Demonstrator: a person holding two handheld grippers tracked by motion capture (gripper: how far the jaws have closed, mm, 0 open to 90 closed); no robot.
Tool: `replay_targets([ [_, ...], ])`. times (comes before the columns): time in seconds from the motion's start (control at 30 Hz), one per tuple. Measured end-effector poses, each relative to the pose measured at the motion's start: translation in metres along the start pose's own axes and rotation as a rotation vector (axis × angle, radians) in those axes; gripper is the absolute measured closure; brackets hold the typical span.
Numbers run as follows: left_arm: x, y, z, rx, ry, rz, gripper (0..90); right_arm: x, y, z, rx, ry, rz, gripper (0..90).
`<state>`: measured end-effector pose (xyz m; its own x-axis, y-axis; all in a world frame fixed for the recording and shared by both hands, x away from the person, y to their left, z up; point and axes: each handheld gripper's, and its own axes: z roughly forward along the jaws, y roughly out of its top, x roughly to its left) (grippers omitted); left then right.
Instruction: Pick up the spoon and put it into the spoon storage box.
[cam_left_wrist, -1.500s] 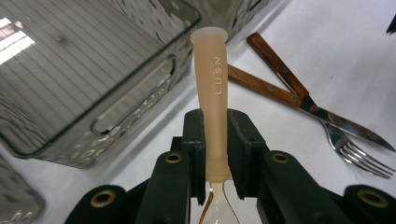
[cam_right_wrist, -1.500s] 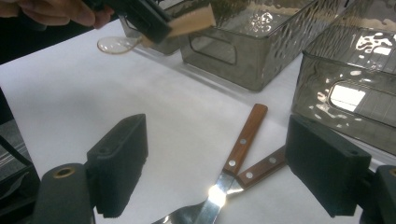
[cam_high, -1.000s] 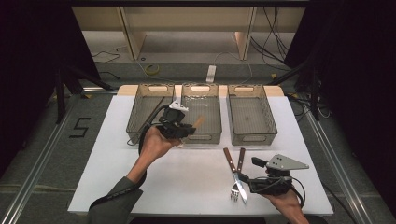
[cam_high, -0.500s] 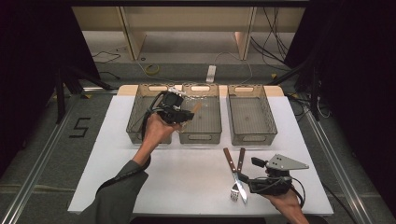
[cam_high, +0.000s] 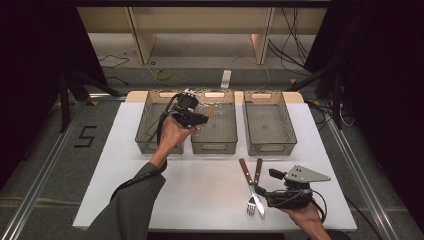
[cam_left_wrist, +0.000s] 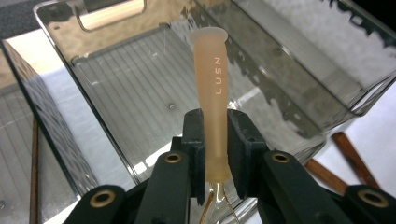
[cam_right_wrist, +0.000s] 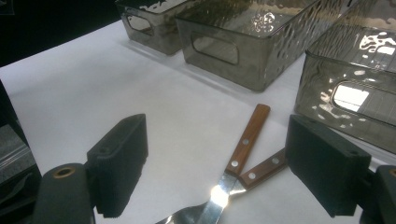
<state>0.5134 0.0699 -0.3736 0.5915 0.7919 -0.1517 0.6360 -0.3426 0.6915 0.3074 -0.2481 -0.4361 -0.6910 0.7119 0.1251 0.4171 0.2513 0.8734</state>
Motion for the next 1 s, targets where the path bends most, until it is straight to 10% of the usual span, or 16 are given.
replay_targets([
  [1.0, 0.004, 0.002, 0.024, -0.020, 0.008, -0.045, 76.7, 0.001, 0.000, 0.000, 0.000, 0.006, -0.002, 22.3],
])
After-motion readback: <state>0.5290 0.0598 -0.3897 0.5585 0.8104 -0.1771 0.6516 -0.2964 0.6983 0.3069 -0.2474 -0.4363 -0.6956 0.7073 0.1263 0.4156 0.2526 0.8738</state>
